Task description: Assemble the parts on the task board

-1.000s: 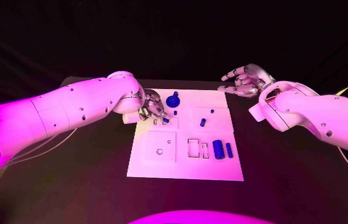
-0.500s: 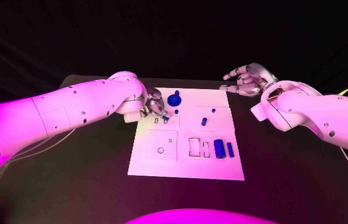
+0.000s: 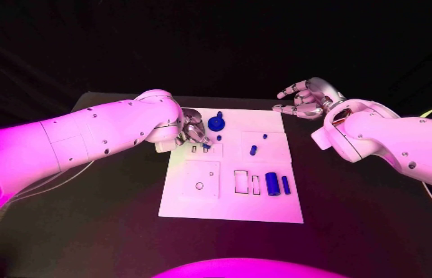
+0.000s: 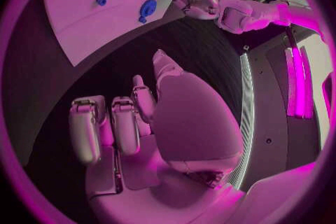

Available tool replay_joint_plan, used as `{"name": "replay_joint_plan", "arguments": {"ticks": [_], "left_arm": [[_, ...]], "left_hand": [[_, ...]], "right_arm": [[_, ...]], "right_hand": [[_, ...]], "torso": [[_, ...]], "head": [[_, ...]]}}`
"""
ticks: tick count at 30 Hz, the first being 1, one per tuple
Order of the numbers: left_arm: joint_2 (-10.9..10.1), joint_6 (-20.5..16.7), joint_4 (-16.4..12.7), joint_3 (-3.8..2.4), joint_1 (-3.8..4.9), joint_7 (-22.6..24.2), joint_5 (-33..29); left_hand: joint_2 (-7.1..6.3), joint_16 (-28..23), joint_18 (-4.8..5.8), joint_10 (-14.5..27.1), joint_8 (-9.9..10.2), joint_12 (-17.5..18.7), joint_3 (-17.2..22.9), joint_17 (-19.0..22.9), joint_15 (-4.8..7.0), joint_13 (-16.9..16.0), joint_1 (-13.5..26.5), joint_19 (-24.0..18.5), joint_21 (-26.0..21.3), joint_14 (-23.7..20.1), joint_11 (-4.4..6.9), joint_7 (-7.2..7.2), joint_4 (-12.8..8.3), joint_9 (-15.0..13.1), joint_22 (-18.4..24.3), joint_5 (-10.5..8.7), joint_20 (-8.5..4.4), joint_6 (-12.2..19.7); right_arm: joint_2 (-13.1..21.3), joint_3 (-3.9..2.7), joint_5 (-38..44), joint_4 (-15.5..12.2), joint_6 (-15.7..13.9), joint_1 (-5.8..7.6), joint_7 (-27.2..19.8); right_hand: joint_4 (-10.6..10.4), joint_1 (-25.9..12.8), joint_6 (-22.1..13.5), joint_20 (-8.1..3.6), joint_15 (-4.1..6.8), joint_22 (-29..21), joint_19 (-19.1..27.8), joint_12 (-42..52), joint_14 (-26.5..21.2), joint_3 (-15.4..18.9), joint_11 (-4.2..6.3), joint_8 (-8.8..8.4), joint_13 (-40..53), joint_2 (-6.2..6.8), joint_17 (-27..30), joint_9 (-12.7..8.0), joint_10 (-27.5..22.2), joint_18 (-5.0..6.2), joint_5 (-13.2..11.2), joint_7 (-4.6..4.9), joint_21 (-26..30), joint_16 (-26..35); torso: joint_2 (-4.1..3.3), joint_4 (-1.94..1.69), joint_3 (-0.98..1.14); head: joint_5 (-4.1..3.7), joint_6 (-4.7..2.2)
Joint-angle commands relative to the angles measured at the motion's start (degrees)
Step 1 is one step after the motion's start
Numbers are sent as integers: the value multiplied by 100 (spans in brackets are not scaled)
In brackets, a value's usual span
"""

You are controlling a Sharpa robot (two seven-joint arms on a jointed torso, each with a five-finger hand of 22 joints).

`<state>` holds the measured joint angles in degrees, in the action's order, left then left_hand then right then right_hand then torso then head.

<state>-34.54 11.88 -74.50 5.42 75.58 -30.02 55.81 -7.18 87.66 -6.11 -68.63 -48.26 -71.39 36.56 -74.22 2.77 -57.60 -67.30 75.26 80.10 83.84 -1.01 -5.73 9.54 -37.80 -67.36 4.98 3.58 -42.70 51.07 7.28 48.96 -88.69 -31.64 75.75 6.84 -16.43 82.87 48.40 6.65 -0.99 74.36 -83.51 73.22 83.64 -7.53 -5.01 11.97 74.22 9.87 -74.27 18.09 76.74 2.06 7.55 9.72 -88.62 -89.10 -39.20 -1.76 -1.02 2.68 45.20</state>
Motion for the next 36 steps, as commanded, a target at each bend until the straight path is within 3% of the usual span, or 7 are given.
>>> {"name": "replay_joint_plan", "arguments": {"ticks": [1,36], "left_arm": [[11,57,-15,3,-6,-8,46],[-21,344,-10,52,-32,-65,160]], "left_hand": [[79,125,141,-295,-248,-72,1212,-1355,54,-120,-72,97,120,529,119,185,-427,-735,-87,224,-39,-142],[55,154,141,-377,-232,-103,1373,-1413,72,-185,67,107,118,554,139,205,-559,-779,-83,236,-56,-206]], "right_arm": [[-3,-1,11,-4,17,-1,-10],[-15,-1,11,18,42,-6,-10]], "right_hand": [[-4,-156,-43,-28,45,1450,-555,-40,579,-111,11,81,53,-96,-1372,41,-105,-151,60,9,82,26],[-2,-174,-53,-28,46,1448,-554,-38,579,-115,12,104,50,-97,-1370,43,-104,-150,58,8,86,27]], "torso": [[-2,0,1],[-3,3,7]], "head": [[7,12],[18,32]]}}
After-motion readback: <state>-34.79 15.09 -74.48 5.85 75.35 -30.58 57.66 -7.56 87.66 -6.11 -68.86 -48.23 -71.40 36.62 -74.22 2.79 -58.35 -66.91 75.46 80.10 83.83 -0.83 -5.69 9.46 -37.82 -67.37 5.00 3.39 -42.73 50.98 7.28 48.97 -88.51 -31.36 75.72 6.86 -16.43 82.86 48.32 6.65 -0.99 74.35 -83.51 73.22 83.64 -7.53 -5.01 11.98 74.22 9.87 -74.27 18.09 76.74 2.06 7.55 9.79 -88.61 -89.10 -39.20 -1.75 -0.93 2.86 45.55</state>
